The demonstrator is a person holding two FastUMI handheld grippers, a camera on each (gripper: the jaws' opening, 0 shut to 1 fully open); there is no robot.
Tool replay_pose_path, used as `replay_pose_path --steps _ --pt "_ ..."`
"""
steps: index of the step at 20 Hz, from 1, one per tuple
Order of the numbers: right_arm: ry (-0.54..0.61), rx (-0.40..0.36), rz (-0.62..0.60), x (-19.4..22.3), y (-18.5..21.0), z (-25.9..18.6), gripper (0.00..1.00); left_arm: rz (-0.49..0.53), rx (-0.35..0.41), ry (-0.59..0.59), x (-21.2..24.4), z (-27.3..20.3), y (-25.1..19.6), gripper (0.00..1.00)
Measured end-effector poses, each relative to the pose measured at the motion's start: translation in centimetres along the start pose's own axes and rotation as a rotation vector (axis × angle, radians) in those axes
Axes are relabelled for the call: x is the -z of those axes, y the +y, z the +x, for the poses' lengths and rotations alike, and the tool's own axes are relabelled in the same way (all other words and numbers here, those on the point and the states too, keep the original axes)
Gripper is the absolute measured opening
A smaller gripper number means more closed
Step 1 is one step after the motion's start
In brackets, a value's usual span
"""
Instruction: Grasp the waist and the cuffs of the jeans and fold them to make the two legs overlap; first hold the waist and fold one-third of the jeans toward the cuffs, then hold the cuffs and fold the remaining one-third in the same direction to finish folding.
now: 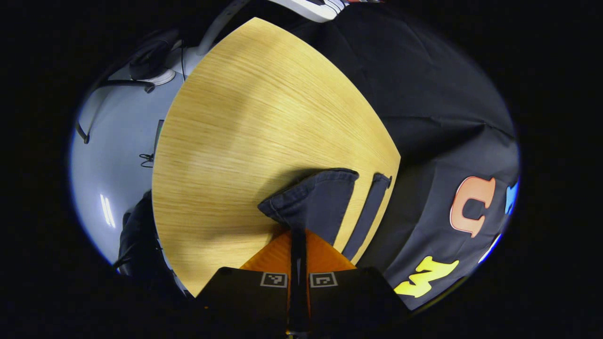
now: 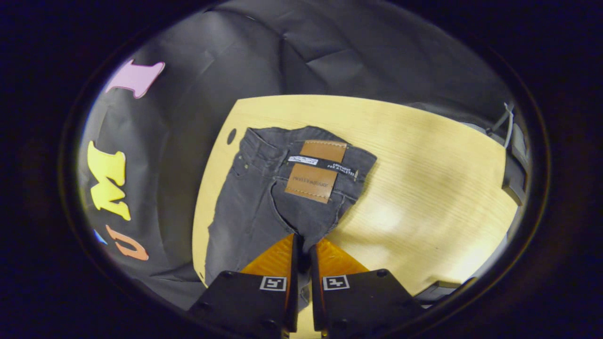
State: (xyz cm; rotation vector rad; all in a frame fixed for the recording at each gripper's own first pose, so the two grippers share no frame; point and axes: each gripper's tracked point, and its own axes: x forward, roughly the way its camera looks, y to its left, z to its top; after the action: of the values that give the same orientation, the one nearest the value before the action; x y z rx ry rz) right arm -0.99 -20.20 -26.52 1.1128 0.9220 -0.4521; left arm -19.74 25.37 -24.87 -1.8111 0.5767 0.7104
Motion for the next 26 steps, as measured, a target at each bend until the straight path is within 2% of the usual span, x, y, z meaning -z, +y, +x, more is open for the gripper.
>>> replay_pose_path --steps 1,2,4,9,12,16,23,26 --pt "-0.004 -0.022 0.011 -0.4 0.9 -0.1 0.08 -0.008 0.023 0.006 0.2 0.0 -1.3 0.03" --pt "-0.006 -0.048 0.024 -0.6 1.8 -0.3 0.13 -0.002 0.038 0.004 0.3 -0.1 -2.5 0.04" --pt "-0.010 -0.097 0.040 -1.3 3.8 -0.8 0.12 0.045 0.062 0.004 0.6 0.0 -4.5 0.03" --pt "-0.039 -0.207 0.001 -2.9 10.3 -1.3 0.12 0.086 0.151 0.015 1.8 1.3 -11.9 0.03" --pt "-0.046 -0.223 -0.032 -3.9 13.2 -0.3 0.12 0.106 0.173 0.024 2.2 3.3 -15.9 0.03" --pt "-0.067 -0.237 -0.041 -5.3 16.1 1.9 0.12 0.120 0.167 0.020 2.0 6.6 -19.4 0.03" --pt "-0.113 -0.247 0.025 -7.5 18.8 6.7 0.12 0.154 0.128 0.027 2.3 14.9 -23.7 0.04" --pt "-0.153 -0.234 0.019 -8.2 19.4 9.2 0.12 0.148 0.127 0.029 2.6 18.6 -25.5 0.03"
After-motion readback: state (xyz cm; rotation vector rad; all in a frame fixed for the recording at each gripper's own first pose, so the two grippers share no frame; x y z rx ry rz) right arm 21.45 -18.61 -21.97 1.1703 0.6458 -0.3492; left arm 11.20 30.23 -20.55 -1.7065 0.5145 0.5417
